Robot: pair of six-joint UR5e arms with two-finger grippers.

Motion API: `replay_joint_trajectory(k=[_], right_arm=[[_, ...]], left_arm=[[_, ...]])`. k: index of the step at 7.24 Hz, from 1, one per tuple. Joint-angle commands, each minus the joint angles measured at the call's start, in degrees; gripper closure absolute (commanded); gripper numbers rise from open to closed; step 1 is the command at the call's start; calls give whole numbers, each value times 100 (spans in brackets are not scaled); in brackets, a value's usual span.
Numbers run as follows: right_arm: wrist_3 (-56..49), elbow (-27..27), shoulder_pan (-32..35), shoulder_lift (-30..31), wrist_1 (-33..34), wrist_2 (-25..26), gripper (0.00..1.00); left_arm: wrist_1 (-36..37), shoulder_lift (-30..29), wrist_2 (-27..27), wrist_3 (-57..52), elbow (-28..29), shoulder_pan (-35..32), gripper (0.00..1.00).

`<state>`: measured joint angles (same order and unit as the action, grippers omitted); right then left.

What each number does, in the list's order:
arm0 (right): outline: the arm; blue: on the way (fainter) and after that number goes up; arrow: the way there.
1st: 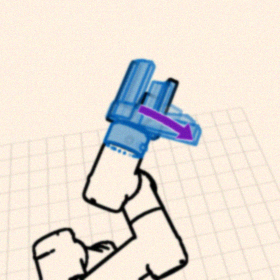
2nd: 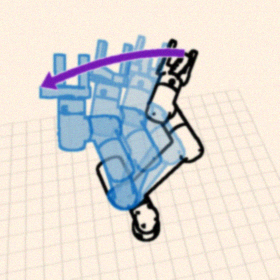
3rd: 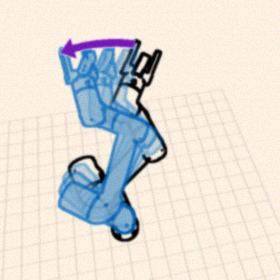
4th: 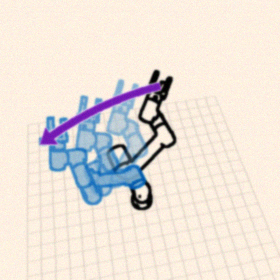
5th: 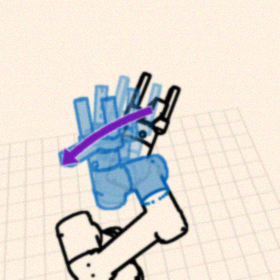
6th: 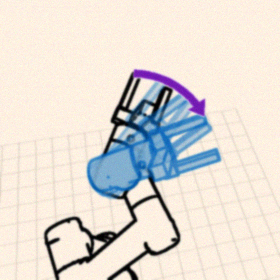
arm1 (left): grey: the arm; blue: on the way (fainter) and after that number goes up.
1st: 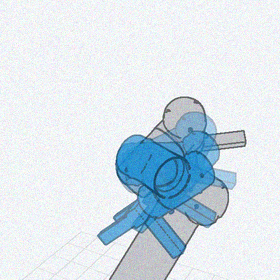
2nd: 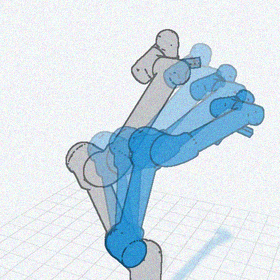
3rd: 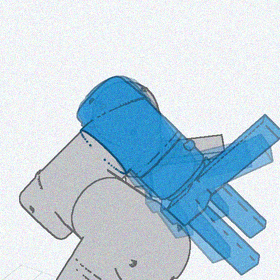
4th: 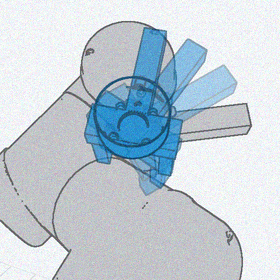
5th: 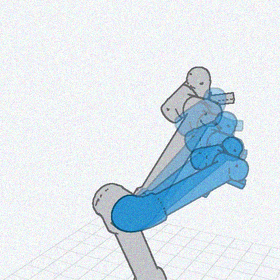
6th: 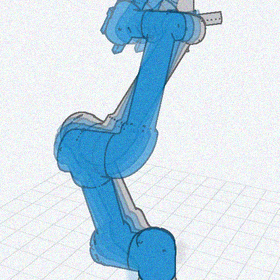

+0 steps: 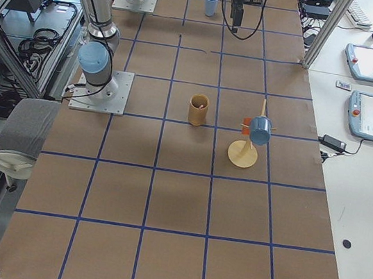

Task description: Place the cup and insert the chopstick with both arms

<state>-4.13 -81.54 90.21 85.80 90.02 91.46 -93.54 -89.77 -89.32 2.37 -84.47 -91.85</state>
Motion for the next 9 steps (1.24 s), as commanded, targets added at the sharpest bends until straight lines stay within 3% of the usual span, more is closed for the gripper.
replay_joint_trajectory(k=[1, 9], right_arm=[[0, -3, -3, -2, 7, -23, 0], [0, 15, -65, 7, 33, -49, 0]], left_arm=[[3, 4, 20, 0, 0, 0, 0], [3, 4, 29, 0, 0, 0, 0]])
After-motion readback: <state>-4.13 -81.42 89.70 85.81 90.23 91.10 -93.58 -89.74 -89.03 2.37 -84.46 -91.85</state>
